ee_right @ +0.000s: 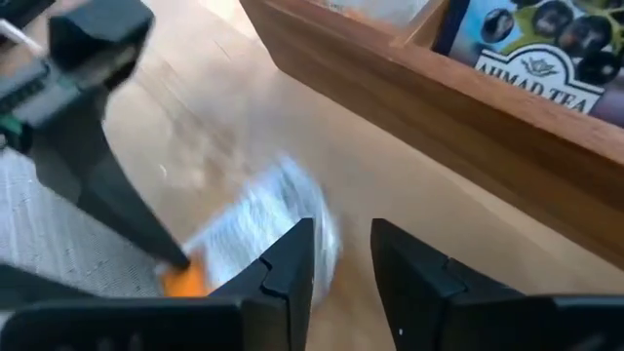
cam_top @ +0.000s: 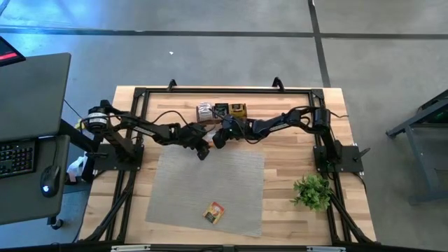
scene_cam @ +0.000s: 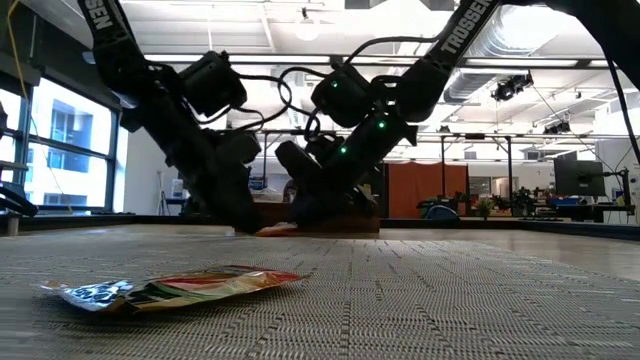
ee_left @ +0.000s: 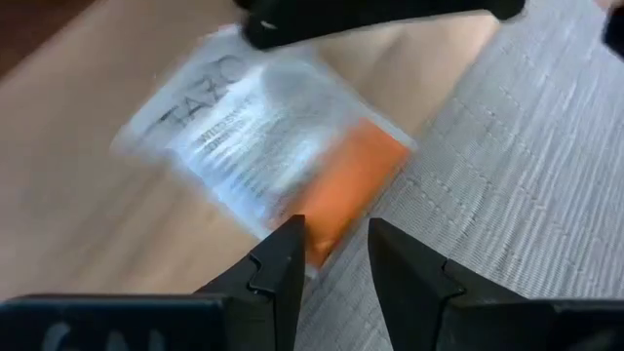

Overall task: Pick & Place Tea
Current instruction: Put the orange tea bag into the left section of the wooden organizer

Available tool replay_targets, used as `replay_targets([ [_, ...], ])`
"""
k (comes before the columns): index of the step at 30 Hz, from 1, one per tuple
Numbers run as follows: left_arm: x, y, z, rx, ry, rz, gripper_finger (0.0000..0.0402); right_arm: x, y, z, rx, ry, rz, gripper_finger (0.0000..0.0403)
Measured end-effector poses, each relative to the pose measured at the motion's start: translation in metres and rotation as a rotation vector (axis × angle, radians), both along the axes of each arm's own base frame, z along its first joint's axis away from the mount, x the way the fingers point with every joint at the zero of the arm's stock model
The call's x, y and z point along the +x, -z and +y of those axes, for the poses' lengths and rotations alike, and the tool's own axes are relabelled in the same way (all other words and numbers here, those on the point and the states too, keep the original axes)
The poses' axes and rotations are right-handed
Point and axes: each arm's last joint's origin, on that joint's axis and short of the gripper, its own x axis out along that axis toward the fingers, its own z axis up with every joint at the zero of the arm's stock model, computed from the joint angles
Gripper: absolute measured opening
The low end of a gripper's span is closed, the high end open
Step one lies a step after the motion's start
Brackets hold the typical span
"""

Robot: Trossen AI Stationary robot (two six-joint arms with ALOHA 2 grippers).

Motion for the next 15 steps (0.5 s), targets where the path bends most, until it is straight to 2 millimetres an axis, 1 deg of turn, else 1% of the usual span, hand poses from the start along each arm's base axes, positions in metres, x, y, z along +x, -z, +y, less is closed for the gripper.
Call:
replay_targets([
  [4,0.0061,0.0080,-0.0009,-0.005,0.084,-0.019,0.0115,0.0001,-0.0006,-0.0006,-0.013,0.014,-0.003,0.0108],
  [8,0.0077,0.0085,-0.0044,-0.015,0.154,-0.044,0.0115,-0.0003,0.0000,0.0000,0.007,-0.003,0.003,0.0105],
  [11,0.0081,0.0084,-0.0041,-0.004,0.146,-0.048,0.0115,-0.0003,0.0009,0.0021,0.063,-0.039,-0.001,0.0102],
  [15,0.0080,0.0085,-0.0038,-0.003,0.141,-0.046,0.0115,-0.0010,0.0024,0.0063,0.028,-0.064,0.034,0.0098],
])
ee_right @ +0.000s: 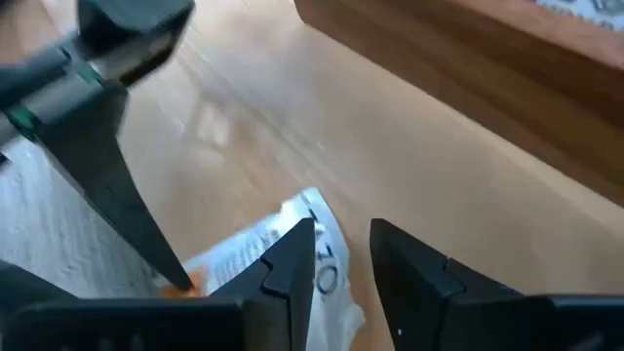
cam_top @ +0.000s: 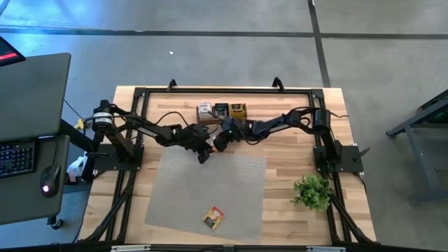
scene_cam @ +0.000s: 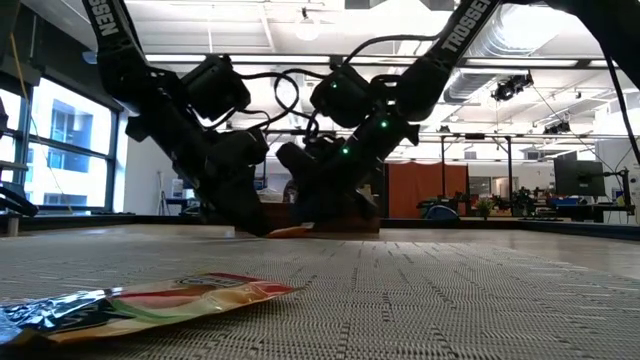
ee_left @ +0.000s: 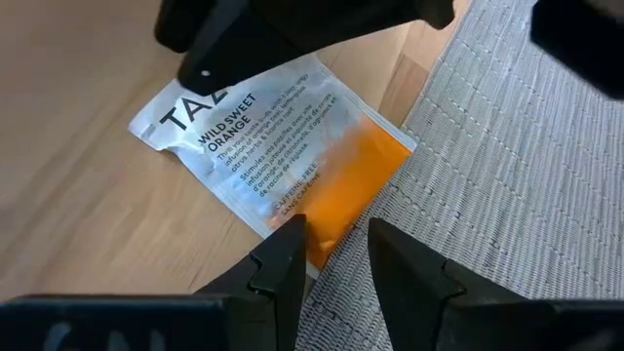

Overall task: Pick & Place Tea
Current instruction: Put the orange tea bag into the left section of the wooden organizer

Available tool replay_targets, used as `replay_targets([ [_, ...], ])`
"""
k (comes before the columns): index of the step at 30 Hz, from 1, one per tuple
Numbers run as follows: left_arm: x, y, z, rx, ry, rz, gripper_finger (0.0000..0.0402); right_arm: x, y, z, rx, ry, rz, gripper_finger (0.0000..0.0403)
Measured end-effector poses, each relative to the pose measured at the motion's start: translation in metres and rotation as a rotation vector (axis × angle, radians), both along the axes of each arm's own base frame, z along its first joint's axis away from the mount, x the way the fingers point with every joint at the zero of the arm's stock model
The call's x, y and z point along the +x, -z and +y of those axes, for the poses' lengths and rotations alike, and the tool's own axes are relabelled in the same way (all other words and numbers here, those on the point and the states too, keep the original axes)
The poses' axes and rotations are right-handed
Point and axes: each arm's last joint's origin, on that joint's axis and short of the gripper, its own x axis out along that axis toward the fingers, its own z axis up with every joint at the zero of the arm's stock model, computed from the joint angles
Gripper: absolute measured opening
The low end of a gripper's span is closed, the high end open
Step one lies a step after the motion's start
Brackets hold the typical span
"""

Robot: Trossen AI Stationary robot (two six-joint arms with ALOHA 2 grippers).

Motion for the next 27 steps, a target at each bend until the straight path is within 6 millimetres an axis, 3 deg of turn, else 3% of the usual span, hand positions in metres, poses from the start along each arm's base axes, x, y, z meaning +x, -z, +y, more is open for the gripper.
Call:
replay_targets([
  [11,0.000,0.000,0.000,0.009,-0.011,0.004,0.0115,-0.003,0.003,0.014,0.007,0.029,0.064,0.0091],
  [23,0.000,0.001,0.001,0.020,-0.025,0.005,0.0115,-0.002,0.004,0.017,-0.066,-0.037,0.091,0.0008],
  [27,-0.001,-0.006,0.000,-0.026,-0.006,-0.030,0.0115,-0.002,0.003,0.017,-0.125,-0.083,0.109,0.0008],
])
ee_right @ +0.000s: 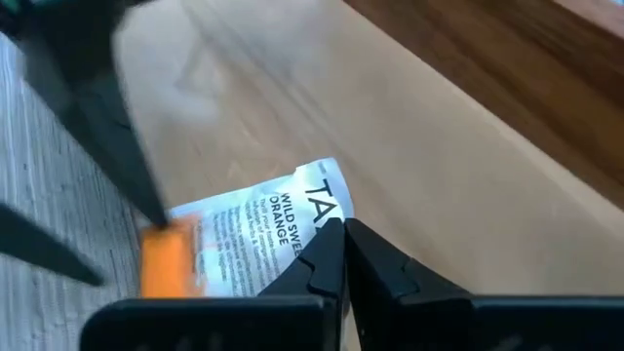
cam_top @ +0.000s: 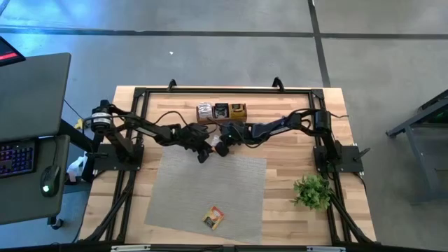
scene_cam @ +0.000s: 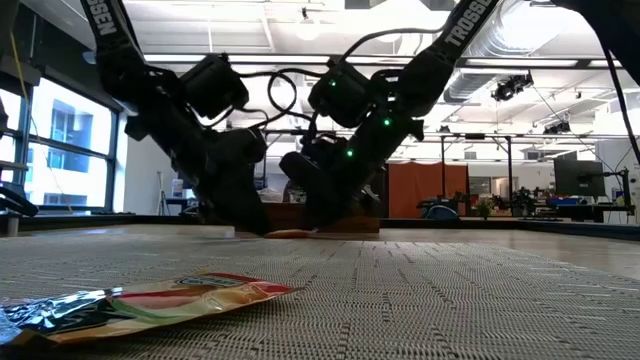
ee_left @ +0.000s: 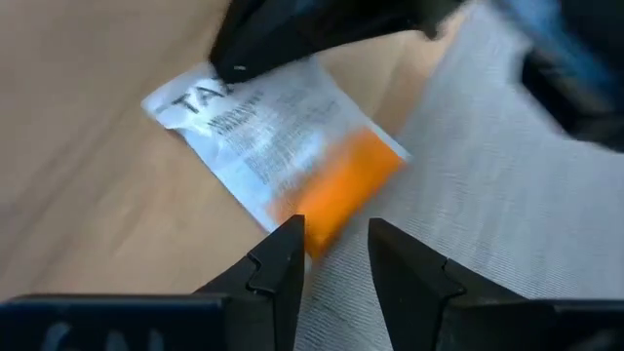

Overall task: Pick & Place Tea
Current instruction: Put the orange tea bag into the left section of the wooden organizer

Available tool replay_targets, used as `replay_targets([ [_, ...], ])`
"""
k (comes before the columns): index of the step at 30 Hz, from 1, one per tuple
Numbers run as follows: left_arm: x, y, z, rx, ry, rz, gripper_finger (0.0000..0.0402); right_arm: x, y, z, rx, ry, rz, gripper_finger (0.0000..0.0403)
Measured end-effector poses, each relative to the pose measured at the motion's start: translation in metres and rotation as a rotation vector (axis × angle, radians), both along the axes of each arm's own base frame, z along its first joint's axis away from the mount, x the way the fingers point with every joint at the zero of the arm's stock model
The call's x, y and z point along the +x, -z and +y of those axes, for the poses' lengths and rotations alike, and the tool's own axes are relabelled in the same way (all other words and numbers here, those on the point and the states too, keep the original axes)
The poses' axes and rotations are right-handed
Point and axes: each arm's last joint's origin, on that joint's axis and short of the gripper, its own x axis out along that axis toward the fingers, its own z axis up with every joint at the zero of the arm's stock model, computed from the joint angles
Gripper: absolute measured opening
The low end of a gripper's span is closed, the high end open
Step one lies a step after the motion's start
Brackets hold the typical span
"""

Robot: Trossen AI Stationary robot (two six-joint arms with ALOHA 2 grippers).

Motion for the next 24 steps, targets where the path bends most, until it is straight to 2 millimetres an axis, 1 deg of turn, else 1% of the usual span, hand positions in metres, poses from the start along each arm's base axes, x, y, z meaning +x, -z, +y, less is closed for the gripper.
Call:
replay_targets([
  [4,-0.004,-0.019,-0.001,0.004,0.003,-0.042,0.0115,-0.002,-0.007,0.000,-0.056,-0.049,0.017,0.0003],
  [8,-0.018,-0.037,-0.001,0.044,-0.050,-0.004,0.0115,-0.003,-0.028,-0.001,-0.187,-0.090,-0.001,0.0003],
  [11,-0.029,-0.056,-0.002,0.078,-0.088,-0.015,0.0115,-0.002,-0.049,-0.006,-0.352,-0.132,-0.033,0.0003],
  [15,-0.045,-0.084,-0.003,0.138,-0.113,-0.090,0.0115,0.007,-0.076,-0.018,-0.658,-0.178,-0.145,0.0002],
  [18,-0.058,-0.101,-0.004,0.180,-0.141,-0.123,0.0115,0.011,-0.087,-0.030,-0.768,-0.318,-0.289,0.0002],
  [21,-0.071,-0.111,-0.004,0.228,-0.182,-0.121,0.0115,0.012,-0.085,-0.043,-0.767,-0.373,-0.341,0.0001],
  [24,-0.080,-0.116,-0.004,0.272,-0.240,-0.116,0.0115,0.013,-0.074,-0.057,-0.783,-0.360,-0.299,0.0001],
])
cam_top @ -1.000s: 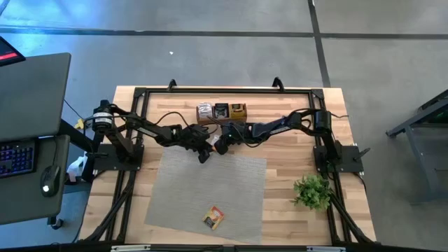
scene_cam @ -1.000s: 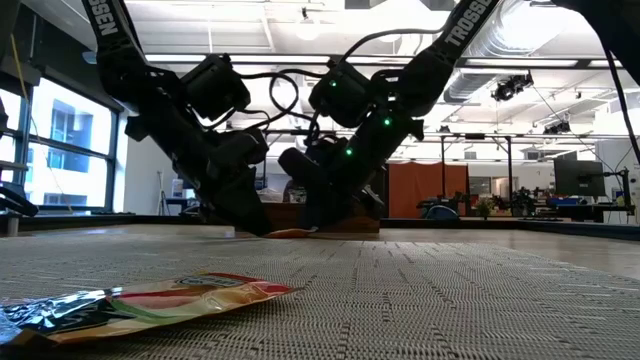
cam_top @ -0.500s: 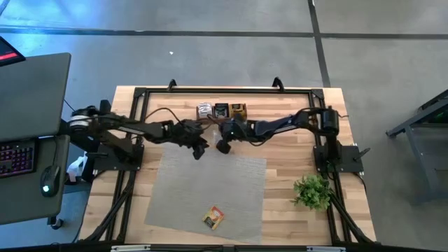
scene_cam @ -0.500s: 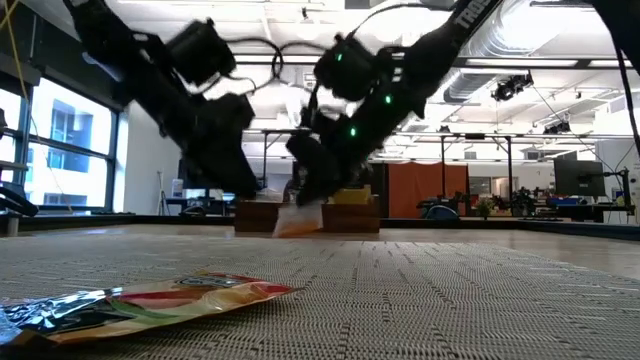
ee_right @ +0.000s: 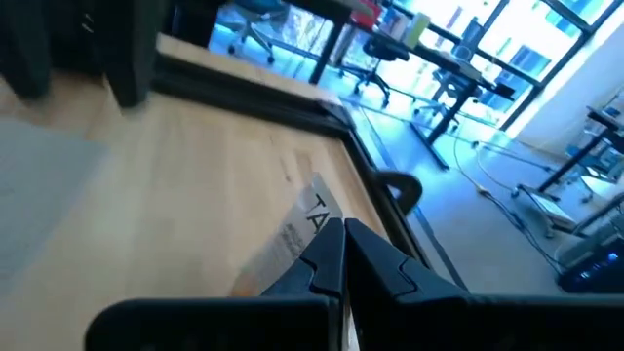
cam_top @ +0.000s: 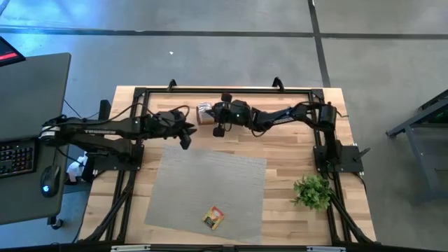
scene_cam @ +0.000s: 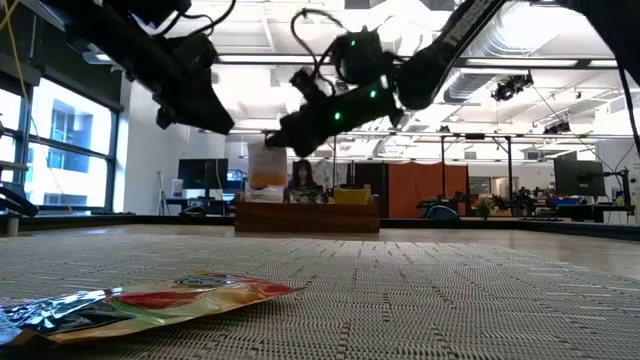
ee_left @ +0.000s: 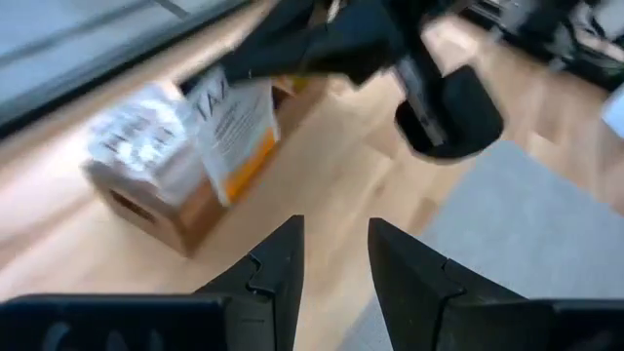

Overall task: Pick & Place Tea
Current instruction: Put the orange tea bag into the left section of the wooden organizer

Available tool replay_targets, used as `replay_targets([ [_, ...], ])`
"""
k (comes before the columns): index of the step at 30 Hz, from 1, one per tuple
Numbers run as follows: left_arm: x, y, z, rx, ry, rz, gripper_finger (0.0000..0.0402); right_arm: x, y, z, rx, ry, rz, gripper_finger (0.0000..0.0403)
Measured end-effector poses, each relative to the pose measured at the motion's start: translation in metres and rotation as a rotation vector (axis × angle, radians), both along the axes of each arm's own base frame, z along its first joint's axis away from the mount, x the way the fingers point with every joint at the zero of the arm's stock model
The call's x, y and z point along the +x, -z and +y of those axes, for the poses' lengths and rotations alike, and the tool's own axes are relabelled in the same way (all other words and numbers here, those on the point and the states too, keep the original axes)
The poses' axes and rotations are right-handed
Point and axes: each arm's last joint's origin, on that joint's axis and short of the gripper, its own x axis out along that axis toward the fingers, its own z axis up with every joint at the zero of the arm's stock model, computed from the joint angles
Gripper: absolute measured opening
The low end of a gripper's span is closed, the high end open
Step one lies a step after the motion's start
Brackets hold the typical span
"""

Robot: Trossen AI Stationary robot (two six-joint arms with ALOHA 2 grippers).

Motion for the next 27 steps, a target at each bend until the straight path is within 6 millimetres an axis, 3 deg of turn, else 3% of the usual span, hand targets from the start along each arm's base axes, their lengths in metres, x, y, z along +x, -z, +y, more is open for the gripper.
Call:
replay_targets([
  [7,-0.005,-0.002,0.001,0.045,-0.069,0.011,0.0115,0.016,0.011,-0.022,-0.025,-0.023,-0.023,0.0001],
  [14,-0.005,-0.002,0.002,0.047,-0.074,0.020,0.0115,0.029,0.035,-0.027,-0.065,0.049,0.080,0.0000],
  [27,-0.007,0.001,0.001,0.042,-0.077,0.052,0.0115,0.030,0.033,-0.027,-0.151,0.087,0.098,0.0000],
])
